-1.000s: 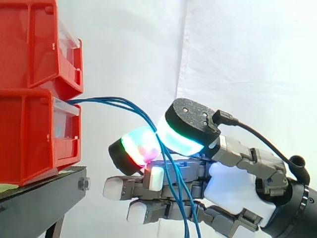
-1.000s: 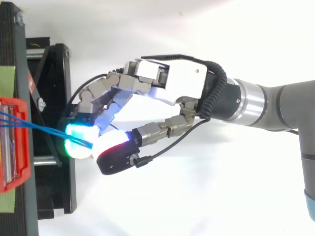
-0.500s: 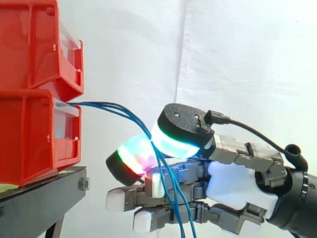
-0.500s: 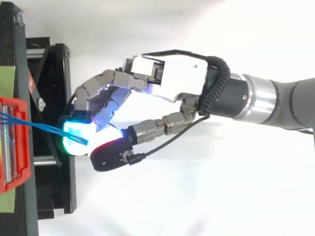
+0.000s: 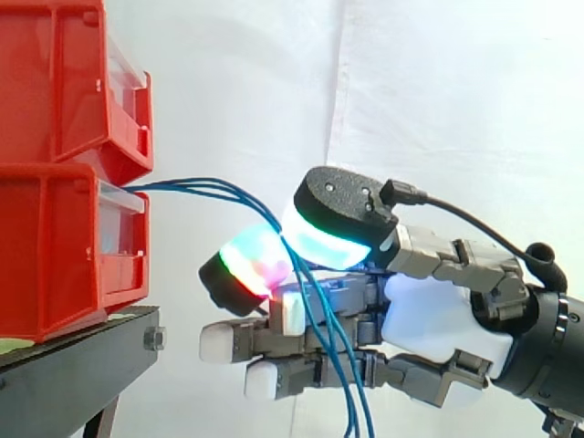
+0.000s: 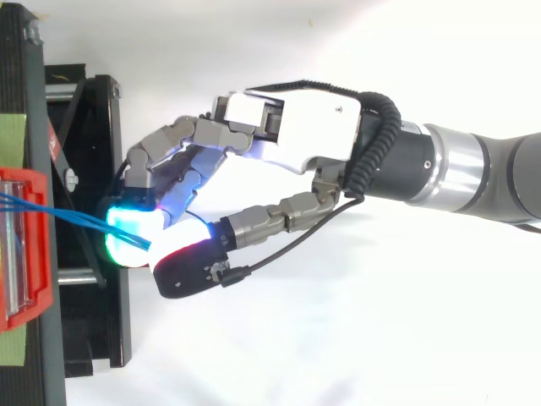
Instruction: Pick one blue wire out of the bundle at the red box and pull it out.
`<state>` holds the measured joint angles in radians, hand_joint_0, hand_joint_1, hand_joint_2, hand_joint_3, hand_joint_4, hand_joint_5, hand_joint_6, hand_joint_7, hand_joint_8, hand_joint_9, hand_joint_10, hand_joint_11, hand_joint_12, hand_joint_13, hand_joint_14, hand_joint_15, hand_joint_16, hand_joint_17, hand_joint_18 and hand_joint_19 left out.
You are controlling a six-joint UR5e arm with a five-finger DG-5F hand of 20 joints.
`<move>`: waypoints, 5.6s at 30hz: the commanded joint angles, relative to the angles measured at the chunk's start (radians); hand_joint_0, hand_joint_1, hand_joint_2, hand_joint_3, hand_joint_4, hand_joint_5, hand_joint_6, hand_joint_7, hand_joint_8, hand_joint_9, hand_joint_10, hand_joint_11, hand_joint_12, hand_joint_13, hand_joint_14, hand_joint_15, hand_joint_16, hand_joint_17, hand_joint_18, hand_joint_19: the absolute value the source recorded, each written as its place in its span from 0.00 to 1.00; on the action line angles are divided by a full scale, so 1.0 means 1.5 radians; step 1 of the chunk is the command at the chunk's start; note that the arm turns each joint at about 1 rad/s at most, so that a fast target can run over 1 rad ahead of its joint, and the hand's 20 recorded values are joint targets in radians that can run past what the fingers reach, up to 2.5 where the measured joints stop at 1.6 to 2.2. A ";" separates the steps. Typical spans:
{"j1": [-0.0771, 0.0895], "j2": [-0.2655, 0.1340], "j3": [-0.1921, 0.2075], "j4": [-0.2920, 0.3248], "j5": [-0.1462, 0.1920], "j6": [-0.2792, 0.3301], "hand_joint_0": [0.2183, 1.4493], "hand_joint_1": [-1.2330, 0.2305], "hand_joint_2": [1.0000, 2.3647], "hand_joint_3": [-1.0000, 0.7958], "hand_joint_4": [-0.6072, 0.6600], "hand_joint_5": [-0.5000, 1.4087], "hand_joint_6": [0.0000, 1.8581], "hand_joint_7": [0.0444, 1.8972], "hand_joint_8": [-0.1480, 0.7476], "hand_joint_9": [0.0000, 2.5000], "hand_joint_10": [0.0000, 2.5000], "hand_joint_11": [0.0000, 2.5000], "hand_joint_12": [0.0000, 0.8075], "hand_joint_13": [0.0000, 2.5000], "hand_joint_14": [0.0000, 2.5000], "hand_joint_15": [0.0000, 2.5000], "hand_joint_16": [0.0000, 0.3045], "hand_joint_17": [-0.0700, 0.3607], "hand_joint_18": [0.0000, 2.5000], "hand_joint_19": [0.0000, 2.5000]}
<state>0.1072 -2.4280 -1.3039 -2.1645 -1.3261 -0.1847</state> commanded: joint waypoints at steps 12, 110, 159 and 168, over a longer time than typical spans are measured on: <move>-0.003 0.007 0.000 -0.005 -0.004 -0.002 0.34 0.21 0.01 0.39 0.60 0.18 0.50 0.54 0.47 0.39 0.01 0.31 0.45 0.26 0.01 0.15 0.16 0.42 0.23 0.20; 0.015 0.006 0.000 -0.111 0.044 0.133 0.32 0.23 0.00 0.32 0.62 0.21 0.48 0.65 0.47 0.47 0.01 0.33 0.45 0.30 0.01 0.16 0.15 0.41 0.27 0.22; 0.014 0.009 0.031 -0.132 0.055 0.141 0.27 0.29 0.14 0.54 0.53 0.19 0.45 0.54 0.50 0.44 0.01 0.22 0.54 0.33 0.00 0.14 0.21 0.50 0.33 0.19; 0.014 0.009 0.032 -0.132 0.055 0.142 0.27 0.30 0.17 0.54 0.55 0.20 0.44 0.54 0.51 0.45 0.01 0.22 0.55 0.33 0.00 0.14 0.21 0.50 0.33 0.19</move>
<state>0.1290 -2.4145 -1.2571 -2.3625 -1.2441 0.0263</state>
